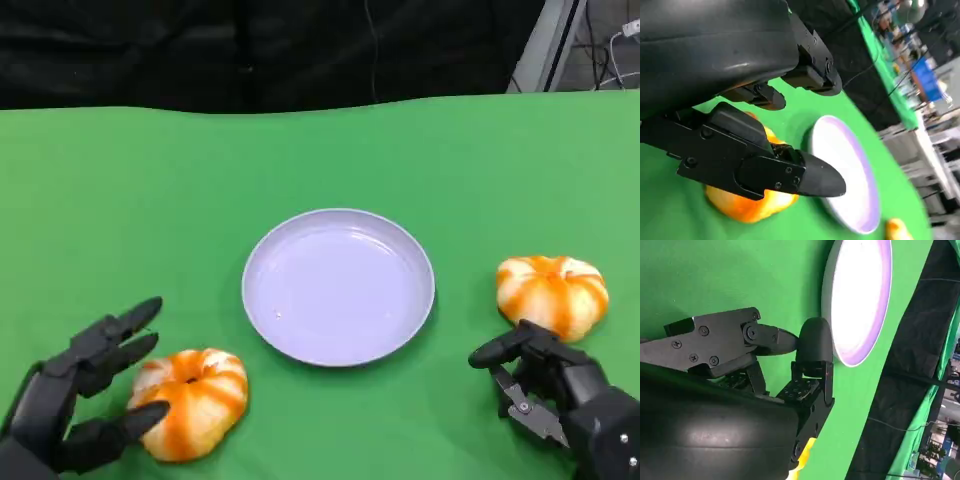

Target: Grasp the bread from the table and place it into the plate.

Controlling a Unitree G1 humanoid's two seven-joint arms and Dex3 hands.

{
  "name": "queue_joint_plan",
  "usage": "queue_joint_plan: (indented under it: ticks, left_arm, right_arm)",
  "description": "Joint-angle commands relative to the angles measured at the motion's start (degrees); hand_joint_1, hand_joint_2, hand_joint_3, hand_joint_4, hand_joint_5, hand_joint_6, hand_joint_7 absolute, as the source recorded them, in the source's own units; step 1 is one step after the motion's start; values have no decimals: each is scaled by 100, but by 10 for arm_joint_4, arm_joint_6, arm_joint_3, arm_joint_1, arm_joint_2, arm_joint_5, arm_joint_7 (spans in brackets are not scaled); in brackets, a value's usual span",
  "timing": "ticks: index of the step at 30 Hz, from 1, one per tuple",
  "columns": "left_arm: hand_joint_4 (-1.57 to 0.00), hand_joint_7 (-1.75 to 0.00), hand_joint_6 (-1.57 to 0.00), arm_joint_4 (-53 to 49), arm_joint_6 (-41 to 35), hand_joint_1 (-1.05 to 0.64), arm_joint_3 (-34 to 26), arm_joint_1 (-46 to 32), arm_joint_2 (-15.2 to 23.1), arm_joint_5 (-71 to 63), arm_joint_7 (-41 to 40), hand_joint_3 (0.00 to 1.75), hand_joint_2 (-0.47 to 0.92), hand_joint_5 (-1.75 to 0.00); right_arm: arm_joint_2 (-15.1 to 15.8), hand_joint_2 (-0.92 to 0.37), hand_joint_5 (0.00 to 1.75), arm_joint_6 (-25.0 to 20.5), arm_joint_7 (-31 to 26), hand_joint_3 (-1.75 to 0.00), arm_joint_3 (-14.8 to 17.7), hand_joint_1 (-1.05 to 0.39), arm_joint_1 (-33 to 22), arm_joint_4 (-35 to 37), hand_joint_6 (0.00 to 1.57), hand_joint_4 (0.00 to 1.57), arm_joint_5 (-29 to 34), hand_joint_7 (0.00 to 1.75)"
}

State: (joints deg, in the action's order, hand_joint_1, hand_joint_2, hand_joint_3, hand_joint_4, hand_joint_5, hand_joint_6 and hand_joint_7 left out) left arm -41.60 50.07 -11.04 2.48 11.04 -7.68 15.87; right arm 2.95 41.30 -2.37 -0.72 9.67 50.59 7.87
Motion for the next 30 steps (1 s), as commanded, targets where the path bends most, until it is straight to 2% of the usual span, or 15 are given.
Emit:
queue_joint_plan:
  ticks: [1,8,14,20,24,30]
  left_arm:
    - [-50,0,-44,37,-18,-99,30,-10,42,-82,-65,15,92,0]
    - [-46,0,-44,98,-101,-105,84,-12,59,-151,-112,21,92,0]
    - [-40,0,-40,142,-184,-105,128,-6,80,-192,-108,40,92,-1]
    - [-33,0,-32,207,-291,-105,188,-4,110,-243,-63,57,92,0]
    - [-29,0,-29,227,-333,-105,215,-3,126,-247,-32,59,92,0]
    - [-33,-1,-32,231,-360,-105,239,4,142,-238,-6,56,92,-2]
  right_arm:
    - [11,-92,175,-11,-1,-42,4,-30,-6,11,75,67,-3,117]
    - [11,-92,175,-4,-2,-42,5,-30,-4,17,74,67,-4,117]
    - [9,-92,175,-8,-2,-42,5,-30,-6,12,74,67,-4,118]
    - [8,-92,175,-6,-3,-41,5,-30,-6,12,74,66,-4,118]
    - [8,-92,175,-7,-3,-41,4,-30,-7,8,74,66,-3,118]
    - [9,-92,175,-6,1,-42,5,-29,-8,8,73,66,-6,119]
